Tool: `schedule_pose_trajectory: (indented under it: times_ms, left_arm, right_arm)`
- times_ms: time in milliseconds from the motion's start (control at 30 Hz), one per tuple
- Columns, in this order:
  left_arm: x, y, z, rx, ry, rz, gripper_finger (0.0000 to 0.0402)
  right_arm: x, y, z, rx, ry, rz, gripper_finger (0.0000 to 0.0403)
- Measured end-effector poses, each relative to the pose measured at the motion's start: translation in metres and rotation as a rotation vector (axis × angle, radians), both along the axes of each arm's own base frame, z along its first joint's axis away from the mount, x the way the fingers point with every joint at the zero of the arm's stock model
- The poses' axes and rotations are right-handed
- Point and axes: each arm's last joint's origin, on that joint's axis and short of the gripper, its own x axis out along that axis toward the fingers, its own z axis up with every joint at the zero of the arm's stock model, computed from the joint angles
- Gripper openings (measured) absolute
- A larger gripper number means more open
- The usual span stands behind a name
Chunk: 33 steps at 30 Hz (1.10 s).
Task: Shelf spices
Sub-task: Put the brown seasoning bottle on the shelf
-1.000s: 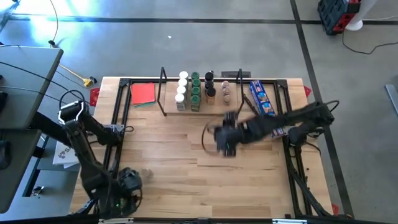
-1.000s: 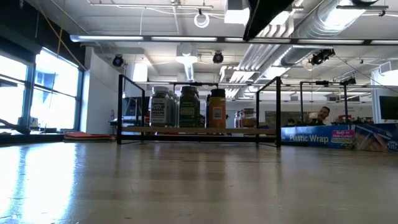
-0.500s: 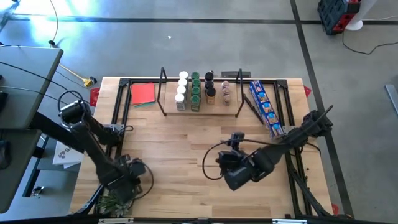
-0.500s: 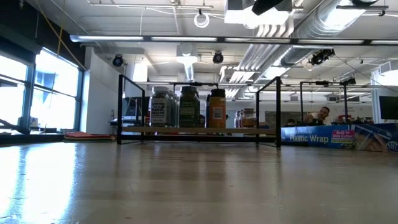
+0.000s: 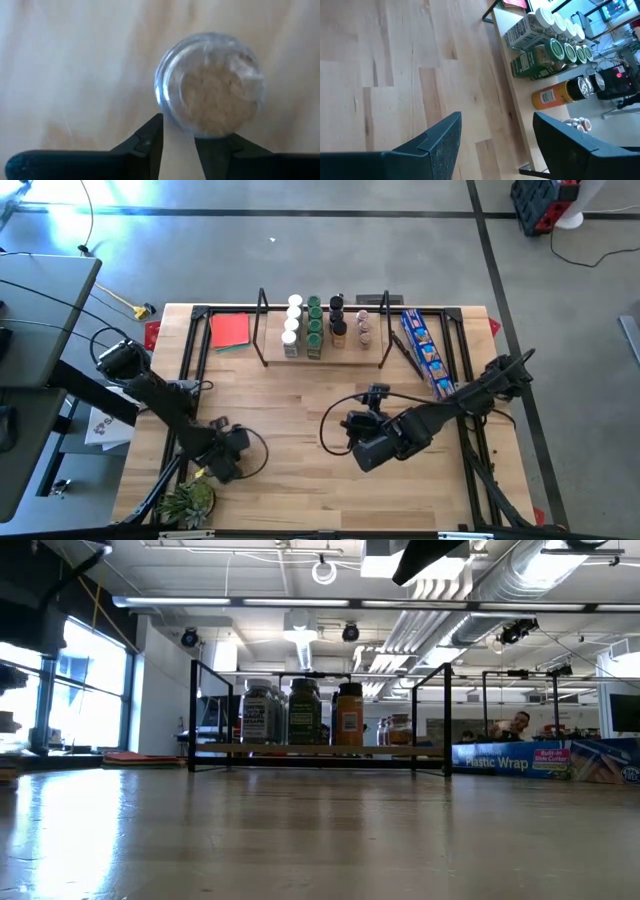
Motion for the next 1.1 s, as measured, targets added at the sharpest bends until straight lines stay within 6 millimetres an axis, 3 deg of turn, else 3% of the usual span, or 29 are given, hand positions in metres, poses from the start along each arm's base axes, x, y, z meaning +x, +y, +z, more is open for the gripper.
schedule_pose_trajectory:
  times_ms: [300,467,600,767,900,1100]
  left_arm:
    - [0.058,0.045,0.001,0.143,-0.303,-0.01,0.0081]
    - [0.079,0.053,0.01,0.108,-0.423,-0.025,0.0071]
    - [0.075,0.046,0.016,0.1,-0.397,-0.025,0.0063]
    - [0.058,0.035,0.017,0.117,-0.374,0.018,0.0056]
    - [0.053,0.027,0.016,0.061,-0.371,0.047,0.0056]
    - [0.051,0.022,0.016,0.032,-0.358,0.026,0.0056]
  right_arm:
    - [0.008,-0.004,-0.005,0.035,-0.013,-0.026,0.0241]
    - [0.016,-0.005,-0.023,0.083,0.053,0.0,0.0241]
    - [0.02,-0.006,-0.065,0.196,0.031,0.055,0.0241]
    - [0.031,-0.02,-0.115,0.438,-0.247,0.119,0.0241]
    - [0.036,-0.038,-0.125,0.486,-0.414,0.098,0.0241]
    - [0.041,-0.059,-0.126,0.498,-0.409,0.087,0.0241]
